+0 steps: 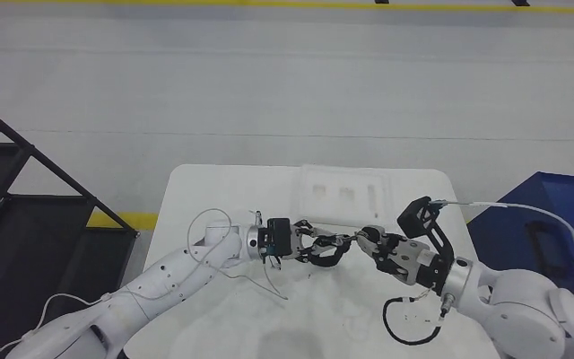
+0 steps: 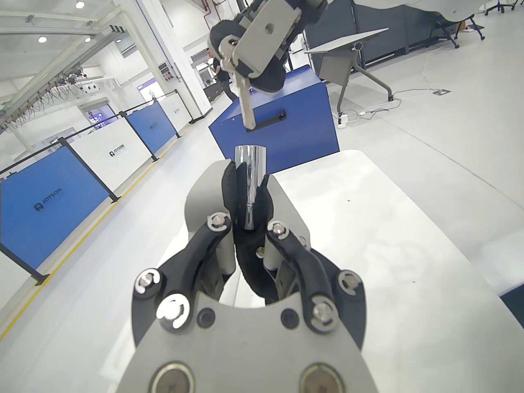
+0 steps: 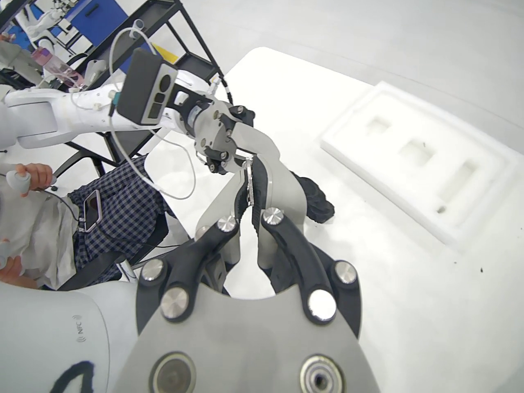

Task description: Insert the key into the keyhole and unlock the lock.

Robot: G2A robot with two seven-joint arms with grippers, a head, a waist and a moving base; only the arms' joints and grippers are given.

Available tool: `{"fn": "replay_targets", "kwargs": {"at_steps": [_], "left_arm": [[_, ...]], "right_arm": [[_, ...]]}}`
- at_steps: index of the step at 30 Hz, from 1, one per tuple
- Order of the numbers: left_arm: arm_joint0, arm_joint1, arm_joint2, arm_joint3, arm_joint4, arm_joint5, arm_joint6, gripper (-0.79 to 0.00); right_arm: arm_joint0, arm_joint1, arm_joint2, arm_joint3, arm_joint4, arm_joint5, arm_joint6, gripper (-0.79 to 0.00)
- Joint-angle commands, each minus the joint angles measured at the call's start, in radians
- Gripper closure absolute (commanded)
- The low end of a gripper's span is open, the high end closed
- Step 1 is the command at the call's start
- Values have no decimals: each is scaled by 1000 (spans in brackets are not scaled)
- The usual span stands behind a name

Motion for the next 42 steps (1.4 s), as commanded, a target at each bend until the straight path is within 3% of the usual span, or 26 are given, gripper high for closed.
{"fn": "replay_targets", "kwargs": {"at_steps": [1,10,19,42], "left_arm": [[8,2,-14,-7,-5,-4,-7,0],[46,6,-61,-45,-1,-24,-50,0],[72,-4,-88,-56,13,13,-106,0],[112,-28,-137,-46,83,32,-61,0]], "right_arm": [[-10,-1,-2,0,-11,9,-16,0],[-33,-7,-24,0,-38,29,-64,0],[-47,-12,-22,0,-45,35,-91,0],[-42,-23,-36,0,-24,77,-76,0]]}}
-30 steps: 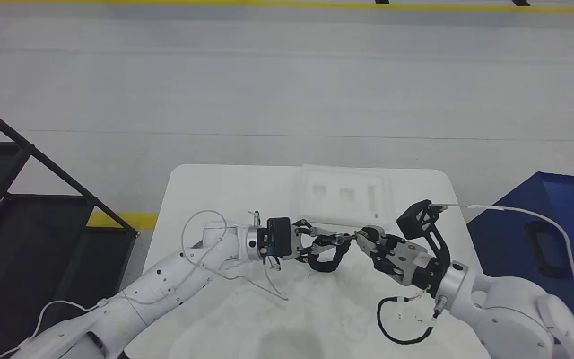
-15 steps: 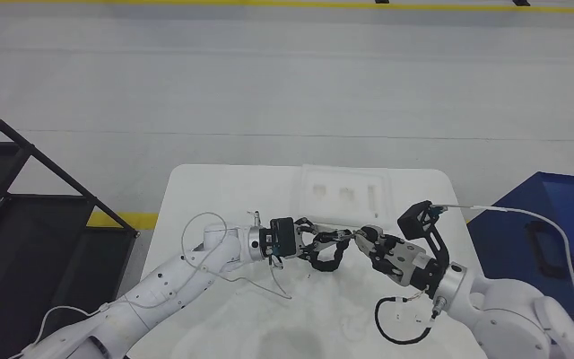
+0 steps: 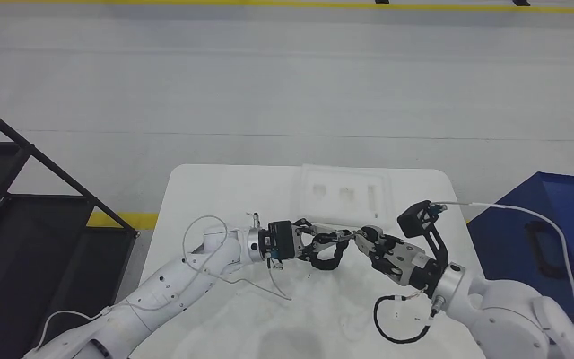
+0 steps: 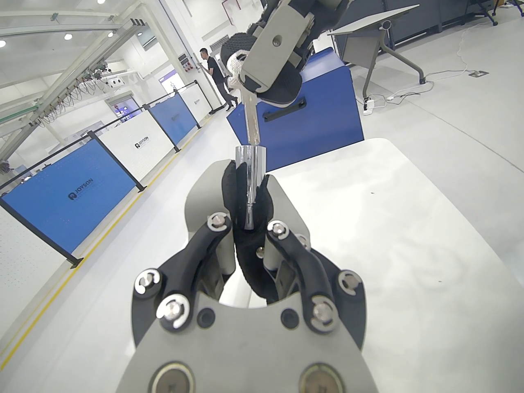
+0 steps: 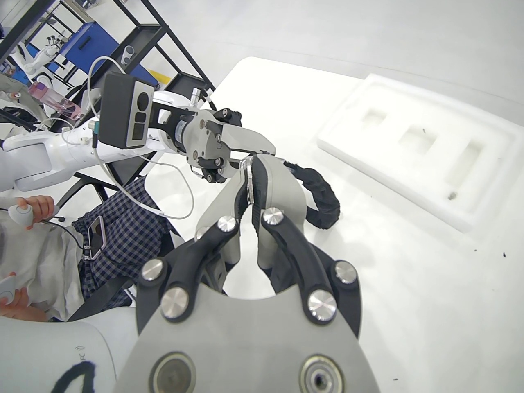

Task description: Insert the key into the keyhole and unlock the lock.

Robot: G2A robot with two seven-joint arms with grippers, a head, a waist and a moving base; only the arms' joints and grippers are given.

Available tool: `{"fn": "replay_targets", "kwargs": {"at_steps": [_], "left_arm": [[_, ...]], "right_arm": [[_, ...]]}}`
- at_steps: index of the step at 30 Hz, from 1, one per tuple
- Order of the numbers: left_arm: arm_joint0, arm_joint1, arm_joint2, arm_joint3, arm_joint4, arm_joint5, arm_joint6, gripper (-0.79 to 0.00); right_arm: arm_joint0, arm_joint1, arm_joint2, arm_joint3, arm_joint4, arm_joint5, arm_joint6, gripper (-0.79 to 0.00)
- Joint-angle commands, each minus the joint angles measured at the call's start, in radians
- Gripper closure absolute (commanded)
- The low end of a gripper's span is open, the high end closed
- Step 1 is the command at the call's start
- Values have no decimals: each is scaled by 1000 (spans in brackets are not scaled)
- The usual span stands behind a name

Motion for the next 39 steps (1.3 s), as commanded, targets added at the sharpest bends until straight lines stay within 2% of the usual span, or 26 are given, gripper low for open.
{"fn": "replay_targets", "kwargs": {"at_steps": [1,30,39], "left_arm": [[1,-2,-4,1,7,0,1,0],[17,-27,-47,7,58,-37,8,0],[30,-35,-63,30,46,-27,26,0]], "right_arm": [[1,-1,0,0,-1,4,2,0],[17,-12,-12,0,6,37,27,0],[9,-16,-8,0,14,28,-16,0]]}}
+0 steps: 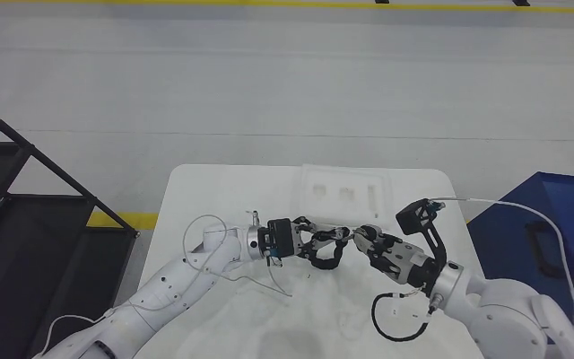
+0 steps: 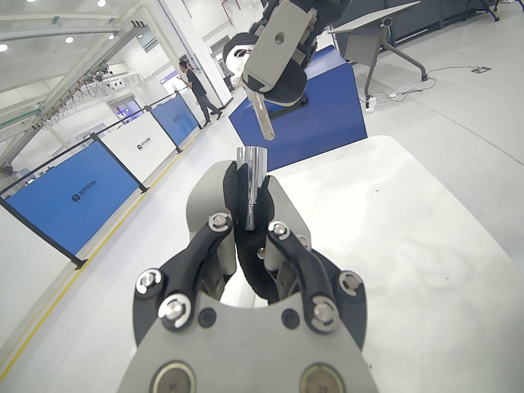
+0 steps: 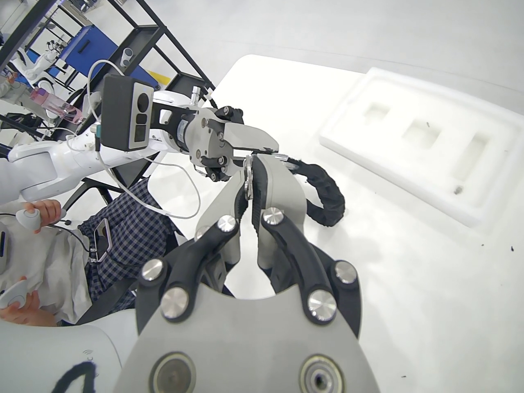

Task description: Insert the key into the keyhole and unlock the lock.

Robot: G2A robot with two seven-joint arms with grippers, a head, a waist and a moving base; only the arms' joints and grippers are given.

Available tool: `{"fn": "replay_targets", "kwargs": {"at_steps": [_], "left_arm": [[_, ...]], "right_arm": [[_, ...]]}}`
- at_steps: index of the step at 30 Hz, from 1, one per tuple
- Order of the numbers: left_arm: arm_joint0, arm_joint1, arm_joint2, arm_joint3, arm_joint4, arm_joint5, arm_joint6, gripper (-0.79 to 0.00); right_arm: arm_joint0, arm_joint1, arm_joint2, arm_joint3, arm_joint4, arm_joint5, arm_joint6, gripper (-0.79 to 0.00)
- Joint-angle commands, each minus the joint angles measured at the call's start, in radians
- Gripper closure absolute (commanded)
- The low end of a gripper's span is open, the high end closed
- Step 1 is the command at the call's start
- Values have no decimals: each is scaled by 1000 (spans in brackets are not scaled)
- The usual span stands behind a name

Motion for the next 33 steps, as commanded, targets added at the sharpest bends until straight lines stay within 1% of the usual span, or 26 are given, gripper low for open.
{"fn": "replay_targets", "kwargs": {"at_steps": [1,15,18,22,27,33], "left_arm": [[2,-2,-2,6,-3,-2,6,0],[3,-4,-1,11,-6,-10,11,0],[5,-4,-1,10,-8,-7,7,0],[28,-7,-14,-15,-16,43,-22,0],[44,-12,-21,-22,1,89,-13,0],[45,-23,-12,-16,29,118,0,0]], "right_arm": [[-9,-2,0,0,6,-6,-37,0],[-14,-3,0,0,8,-10,-49,0],[-20,-6,-7,3,5,5,-74,0],[-31,-10,-19,0,-45,61,-107,0],[-45,-17,-52,0,-99,94,-169,0],[-59,-28,-107,0,-139,125,-244,0]]}}
